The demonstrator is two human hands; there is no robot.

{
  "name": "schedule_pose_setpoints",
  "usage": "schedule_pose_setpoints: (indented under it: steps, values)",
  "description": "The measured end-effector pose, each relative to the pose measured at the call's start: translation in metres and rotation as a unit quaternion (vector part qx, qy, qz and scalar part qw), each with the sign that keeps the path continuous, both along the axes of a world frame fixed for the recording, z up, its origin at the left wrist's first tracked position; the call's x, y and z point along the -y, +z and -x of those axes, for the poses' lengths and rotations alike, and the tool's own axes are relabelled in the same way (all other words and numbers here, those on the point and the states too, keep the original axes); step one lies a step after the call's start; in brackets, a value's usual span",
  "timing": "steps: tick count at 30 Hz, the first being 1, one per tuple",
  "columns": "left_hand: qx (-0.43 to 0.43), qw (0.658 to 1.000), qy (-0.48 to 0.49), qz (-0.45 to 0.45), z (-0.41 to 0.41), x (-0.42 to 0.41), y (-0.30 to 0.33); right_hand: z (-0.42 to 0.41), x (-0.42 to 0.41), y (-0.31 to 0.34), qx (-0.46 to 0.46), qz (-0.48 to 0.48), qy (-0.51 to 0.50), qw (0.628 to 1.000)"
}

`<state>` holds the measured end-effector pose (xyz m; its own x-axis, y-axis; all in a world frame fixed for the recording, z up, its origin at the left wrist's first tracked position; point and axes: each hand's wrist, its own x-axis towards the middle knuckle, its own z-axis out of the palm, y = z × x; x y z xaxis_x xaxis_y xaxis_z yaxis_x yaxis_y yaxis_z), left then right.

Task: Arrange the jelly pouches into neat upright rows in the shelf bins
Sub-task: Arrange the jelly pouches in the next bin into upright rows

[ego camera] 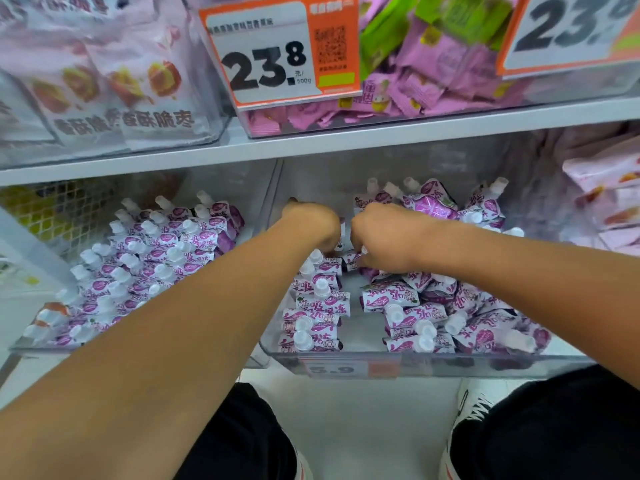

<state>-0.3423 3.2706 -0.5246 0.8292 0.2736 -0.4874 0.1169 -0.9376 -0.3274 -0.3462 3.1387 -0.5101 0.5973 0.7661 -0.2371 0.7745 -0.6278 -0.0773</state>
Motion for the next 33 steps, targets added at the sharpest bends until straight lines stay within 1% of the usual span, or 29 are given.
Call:
schedule_pose_setpoints:
  steps: [4,6,8,10,12,14,16,18,21,24,28,30,31,33]
  values:
    - [-0.005,0.999,-0.011,-0.029,0.002,0.008,-0.004,0.000,0.010,0.002,-0.027,-0.041,-0.034,0.998]
    - [-0.017,1.000,-0.006,-0.011,0.002,0.006,-0.001,-0.001,0.018,0.003,-0.029,-0.058,-0.041,0.997]
    - [-0.005,0.999,0.003,0.033,0.003,0.001,0.009,0.000,0.024,0.006,-0.008,-0.070,-0.046,0.996]
    - [0.034,0.998,-0.020,0.043,0.012,-0.005,0.021,0.002,0.029,0.012,0.047,-0.069,-0.037,0.996]
    - [0.097,0.993,-0.059,0.022,0.032,-0.009,0.031,0.005,0.032,0.018,0.132,-0.073,-0.020,0.988]
    - [0.170,0.982,-0.085,0.001,0.053,-0.011,0.033,0.007,0.030,0.020,0.193,-0.094,0.004,0.977]
    - [0.215,0.972,-0.097,-0.004,0.066,-0.011,0.030,0.012,0.025,0.022,0.216,-0.092,0.011,0.972]
    - [0.236,0.968,-0.088,0.013,0.070,-0.014,0.028,0.013,0.021,0.028,0.220,-0.090,0.003,0.971]
    - [0.247,0.965,-0.077,0.043,0.068,-0.024,0.024,0.011,0.031,0.040,0.206,-0.092,-0.032,0.974]
    - [0.236,0.964,-0.110,0.063,0.064,-0.031,0.020,0.010,0.040,0.037,0.211,-0.112,-0.065,0.969]
    - [0.243,0.955,-0.139,0.098,0.062,-0.035,0.023,0.005,0.014,0.017,0.156,-0.153,-0.071,0.973]
    - [0.257,0.951,-0.138,0.106,0.063,-0.037,0.022,-0.004,-0.009,0.008,0.111,-0.174,-0.072,0.976]
    - [0.264,0.949,-0.136,0.107,0.064,-0.038,0.020,-0.009,-0.021,0.005,0.075,-0.177,-0.073,0.979]
    - [0.279,0.947,-0.122,0.106,0.064,-0.038,0.016,-0.020,-0.040,-0.004,-0.027,-0.158,-0.047,0.986]
